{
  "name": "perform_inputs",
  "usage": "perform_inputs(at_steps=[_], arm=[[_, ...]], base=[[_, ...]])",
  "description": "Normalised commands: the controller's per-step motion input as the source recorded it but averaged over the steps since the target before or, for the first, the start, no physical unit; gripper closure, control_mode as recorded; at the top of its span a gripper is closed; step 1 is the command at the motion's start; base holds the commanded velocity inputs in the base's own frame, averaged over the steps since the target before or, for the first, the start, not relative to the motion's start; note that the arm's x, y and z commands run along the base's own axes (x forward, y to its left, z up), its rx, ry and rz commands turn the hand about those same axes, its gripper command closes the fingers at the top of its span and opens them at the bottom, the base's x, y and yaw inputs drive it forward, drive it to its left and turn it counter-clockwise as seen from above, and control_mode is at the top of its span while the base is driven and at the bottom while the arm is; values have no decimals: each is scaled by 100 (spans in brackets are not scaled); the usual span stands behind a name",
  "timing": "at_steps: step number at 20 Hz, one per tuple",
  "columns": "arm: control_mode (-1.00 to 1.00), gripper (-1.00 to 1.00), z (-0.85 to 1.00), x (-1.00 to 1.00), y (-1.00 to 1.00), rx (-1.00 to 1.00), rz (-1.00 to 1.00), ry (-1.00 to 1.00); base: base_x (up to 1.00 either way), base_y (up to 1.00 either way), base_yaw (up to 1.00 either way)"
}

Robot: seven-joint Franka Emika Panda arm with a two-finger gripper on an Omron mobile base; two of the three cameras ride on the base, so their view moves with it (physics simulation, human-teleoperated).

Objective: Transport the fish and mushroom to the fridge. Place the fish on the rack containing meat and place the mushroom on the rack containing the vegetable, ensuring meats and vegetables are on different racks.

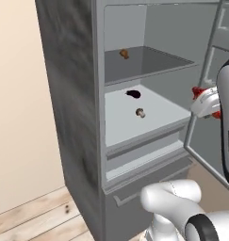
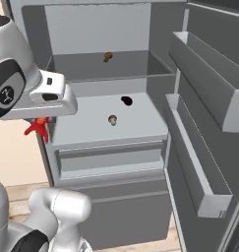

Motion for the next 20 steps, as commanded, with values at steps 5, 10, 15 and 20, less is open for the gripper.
perform_inputs(at_steps=[5,10,15,20], arm=[[100,100,0,0,0,0,0,0],[100,100,0,0,0,0,0,0],[-100,100,2,66,-1,1,0,-18],[-100,100,23,19,-1,3,0,-42]], base=[[100,-21,0],[100,-3,0],[0,0,0],[0,0,0]])
